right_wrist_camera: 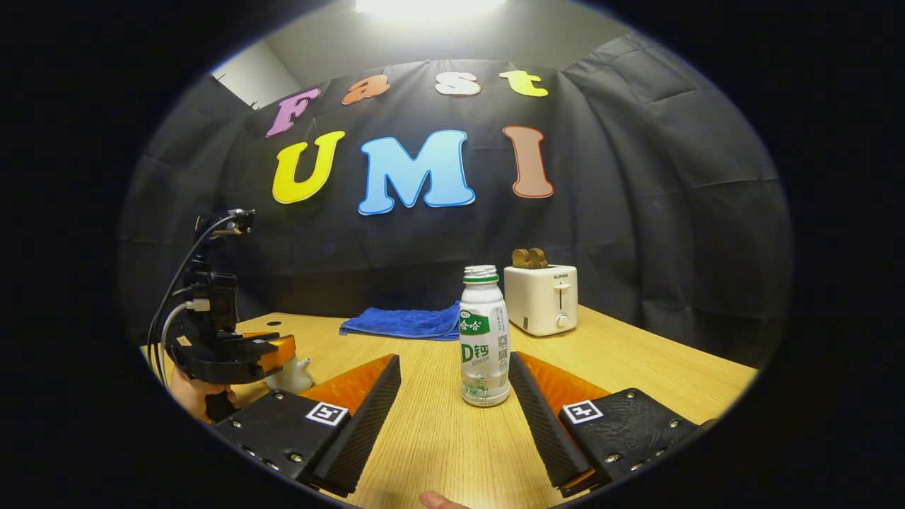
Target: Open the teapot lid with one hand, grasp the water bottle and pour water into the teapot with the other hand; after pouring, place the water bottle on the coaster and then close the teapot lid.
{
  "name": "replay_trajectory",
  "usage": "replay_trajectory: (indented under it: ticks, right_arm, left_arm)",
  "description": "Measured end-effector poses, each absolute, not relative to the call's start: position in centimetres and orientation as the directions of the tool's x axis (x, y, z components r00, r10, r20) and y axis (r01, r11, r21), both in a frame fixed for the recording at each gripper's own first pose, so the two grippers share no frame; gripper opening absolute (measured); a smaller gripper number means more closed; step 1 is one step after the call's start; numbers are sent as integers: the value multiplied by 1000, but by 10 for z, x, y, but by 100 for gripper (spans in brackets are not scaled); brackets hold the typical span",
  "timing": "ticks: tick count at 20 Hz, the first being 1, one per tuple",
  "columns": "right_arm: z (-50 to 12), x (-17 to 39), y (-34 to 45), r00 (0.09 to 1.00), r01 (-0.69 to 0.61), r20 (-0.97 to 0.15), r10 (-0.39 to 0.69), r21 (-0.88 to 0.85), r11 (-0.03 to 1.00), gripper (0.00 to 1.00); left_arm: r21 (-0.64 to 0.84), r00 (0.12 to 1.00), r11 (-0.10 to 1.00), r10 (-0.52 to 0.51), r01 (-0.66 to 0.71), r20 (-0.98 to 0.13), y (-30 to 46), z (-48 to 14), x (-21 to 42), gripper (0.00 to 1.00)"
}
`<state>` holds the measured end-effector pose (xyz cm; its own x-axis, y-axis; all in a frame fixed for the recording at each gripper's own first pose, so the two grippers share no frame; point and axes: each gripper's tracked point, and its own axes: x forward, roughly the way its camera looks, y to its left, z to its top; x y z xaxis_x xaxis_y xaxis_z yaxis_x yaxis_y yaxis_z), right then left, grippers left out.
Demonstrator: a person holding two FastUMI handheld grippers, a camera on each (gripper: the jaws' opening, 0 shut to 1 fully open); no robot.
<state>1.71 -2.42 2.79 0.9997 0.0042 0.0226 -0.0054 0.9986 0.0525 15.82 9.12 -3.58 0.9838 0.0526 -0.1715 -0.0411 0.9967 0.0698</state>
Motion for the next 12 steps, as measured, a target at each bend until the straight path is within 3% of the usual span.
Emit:
replay_trajectory:
  ticks: [1, 3, 4, 6, 7, 12]
  right_arm:
    - [29, 17, -25, 1000, -6, 26, 5, 50, 999, 94]
    - [31, 16, -28, 1000, -2, 30, 1, 48, 999, 95]
    - [32, 17, -30, 999, 0, 32, -2, 47, 999, 95]
    - [32, 19, -35, 999, 6, 38, -7, 35, 999, 94]
    - [32, 22, -37, 999, 5, 38, -6, 21, 1000, 94]
    - [31, 36, -62, 999, 41, 33, -40, -26, 999, 94]
  left_arm:
    - [65, 984, 997, 41, -30, -175, 90, -36, 158, 44]
    - [53, 986, 998, 25, -17, -167, 89, -19, 146, 40]
    - [55, 986, 998, 25, -16, -167, 90, -36, 161, 20]
    - [62, 987, 998, 21, -11, -159, 91, -34, 160, 16]
    - [56, 988, 998, 17, -9, -155, 90, -32, 160, 20]
    - [37, 996, 999, 1, 2, -92, 92, -7, 153, 20]
